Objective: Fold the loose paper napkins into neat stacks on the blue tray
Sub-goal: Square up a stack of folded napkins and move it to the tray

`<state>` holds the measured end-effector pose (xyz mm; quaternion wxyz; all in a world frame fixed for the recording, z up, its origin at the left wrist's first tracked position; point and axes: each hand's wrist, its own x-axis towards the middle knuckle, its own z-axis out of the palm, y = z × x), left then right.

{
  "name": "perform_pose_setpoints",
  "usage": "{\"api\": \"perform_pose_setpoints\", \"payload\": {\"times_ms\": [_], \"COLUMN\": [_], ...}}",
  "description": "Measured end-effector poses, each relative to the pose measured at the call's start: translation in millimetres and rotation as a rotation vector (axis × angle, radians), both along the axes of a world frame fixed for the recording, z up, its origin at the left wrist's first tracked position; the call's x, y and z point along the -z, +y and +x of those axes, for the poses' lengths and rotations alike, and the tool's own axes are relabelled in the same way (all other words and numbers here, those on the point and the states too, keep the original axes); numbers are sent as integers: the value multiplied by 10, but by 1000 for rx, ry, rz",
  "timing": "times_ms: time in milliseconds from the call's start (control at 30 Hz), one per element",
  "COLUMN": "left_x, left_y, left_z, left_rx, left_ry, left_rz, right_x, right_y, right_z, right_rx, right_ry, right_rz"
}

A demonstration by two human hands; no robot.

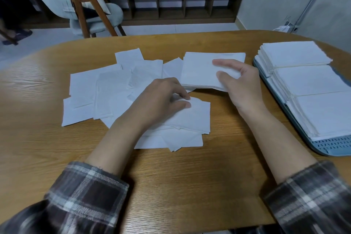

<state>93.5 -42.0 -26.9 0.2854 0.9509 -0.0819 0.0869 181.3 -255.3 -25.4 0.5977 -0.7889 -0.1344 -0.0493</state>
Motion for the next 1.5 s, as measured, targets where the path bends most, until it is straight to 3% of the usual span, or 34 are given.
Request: {"api": "perform_pose_setpoints", "payload": {"times_ms": [333, 533, 700, 967, 1500], "left_x": [-27, -164, -198, -225, -139], "left_y": [-50, -86, -140, -104, -118], "left_z": [-9, -104, -116, -85, -33], "left_rx": [22, -1, -46, -223, -328], "left_ry": [-30, -176, -240, -233, -174], "left_rz": [25, -206, -356, -652, -750], "right_x": [8, -90, -96, -63, -80], "right_y": [-1, 36, 44, 0, 69], "right_z": [11, -55, -136, -36, -98], "right_rx": [11, -110, -316, -227, -397], "right_ry": [-10, 43, 59, 230, 194], "right_rz": [-11, 174, 119, 347, 329]}}
